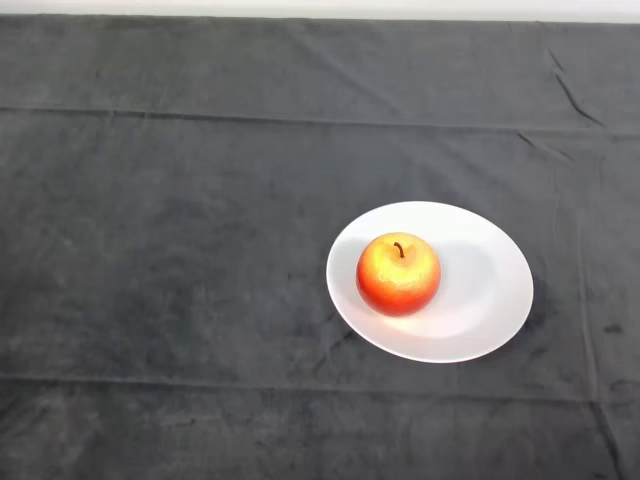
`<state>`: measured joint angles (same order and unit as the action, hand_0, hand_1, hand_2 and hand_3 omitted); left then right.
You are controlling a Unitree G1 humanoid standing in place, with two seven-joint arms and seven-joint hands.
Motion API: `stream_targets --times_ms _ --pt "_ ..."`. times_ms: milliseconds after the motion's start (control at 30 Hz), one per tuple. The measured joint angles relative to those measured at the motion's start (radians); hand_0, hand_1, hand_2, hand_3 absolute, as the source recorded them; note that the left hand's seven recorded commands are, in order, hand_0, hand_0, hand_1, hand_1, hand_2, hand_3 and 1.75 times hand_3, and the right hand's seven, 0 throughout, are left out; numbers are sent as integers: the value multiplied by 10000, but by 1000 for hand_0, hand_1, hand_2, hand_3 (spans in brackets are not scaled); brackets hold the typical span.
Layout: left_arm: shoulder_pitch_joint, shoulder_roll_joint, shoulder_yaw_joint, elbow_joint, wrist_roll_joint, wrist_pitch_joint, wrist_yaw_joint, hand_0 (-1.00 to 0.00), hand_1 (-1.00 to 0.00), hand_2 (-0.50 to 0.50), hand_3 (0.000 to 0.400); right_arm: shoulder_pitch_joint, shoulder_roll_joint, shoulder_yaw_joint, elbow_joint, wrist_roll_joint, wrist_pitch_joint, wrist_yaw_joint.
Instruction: Move the apple to the plate
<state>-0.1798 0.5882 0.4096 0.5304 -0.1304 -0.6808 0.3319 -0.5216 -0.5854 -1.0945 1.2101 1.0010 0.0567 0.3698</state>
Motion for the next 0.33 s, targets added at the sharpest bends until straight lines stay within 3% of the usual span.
stream_targets --times_ms 333 --pt "0 -11 4 0 78 23 -106 0 0 0 0 0 0 0 0 0 0 0"
